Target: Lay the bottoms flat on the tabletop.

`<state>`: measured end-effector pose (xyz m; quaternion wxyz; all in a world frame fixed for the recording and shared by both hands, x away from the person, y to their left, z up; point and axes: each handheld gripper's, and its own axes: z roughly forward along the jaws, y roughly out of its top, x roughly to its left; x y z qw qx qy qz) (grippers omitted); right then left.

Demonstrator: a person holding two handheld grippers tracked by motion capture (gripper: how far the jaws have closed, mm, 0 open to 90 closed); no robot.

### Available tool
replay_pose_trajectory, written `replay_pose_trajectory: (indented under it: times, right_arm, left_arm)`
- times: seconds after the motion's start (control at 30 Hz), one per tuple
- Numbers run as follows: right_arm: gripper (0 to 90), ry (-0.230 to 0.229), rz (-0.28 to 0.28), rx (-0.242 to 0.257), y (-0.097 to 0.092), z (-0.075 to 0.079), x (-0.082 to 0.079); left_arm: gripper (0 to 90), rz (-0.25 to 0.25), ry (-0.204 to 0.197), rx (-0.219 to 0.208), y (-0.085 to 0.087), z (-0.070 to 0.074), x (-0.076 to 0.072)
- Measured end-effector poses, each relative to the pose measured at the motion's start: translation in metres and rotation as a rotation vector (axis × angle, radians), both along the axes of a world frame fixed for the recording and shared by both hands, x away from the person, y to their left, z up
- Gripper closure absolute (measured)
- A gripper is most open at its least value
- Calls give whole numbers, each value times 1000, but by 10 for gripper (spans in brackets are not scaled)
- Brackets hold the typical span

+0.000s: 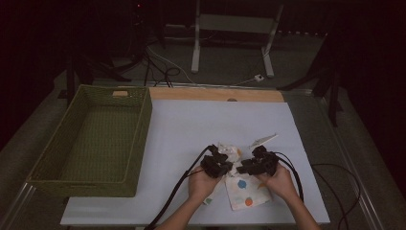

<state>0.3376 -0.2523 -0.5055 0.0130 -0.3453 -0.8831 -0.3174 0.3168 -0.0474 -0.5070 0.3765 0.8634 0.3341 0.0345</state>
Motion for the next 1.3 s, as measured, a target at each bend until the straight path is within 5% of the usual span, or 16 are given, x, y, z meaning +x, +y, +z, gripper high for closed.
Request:
replay_pose_trajectory:
  times: [0.23, 0.27, 0.3, 0.37, 0.8, 1.3]
  right_arm:
    - [600, -4, 6, -7, 8, -5, 3]
    - [717, -13, 10, -14, 11, -6, 3]
    - [717, -13, 10, -14, 11, -6, 3]
    - [884, -24, 26, -17, 12, -5, 3]
    - [900, -48, 12, -47, -1, 6, 1]
    - [900, -50, -76, -81, -52, 15, -6]
  left_arm:
    - [900, 6, 10, -38, 3, 2, 1]
    - [900, 6, 10, -40, 5, 4, 1]
    - [900, 8, 13, -44, 6, 4, 2]
    - [900, 15, 12, -48, 9, 4, 2]
    - [900, 102, -5, -95, 42, 9, 6]
    - [900, 283, 24, -122, 104, -1, 12]
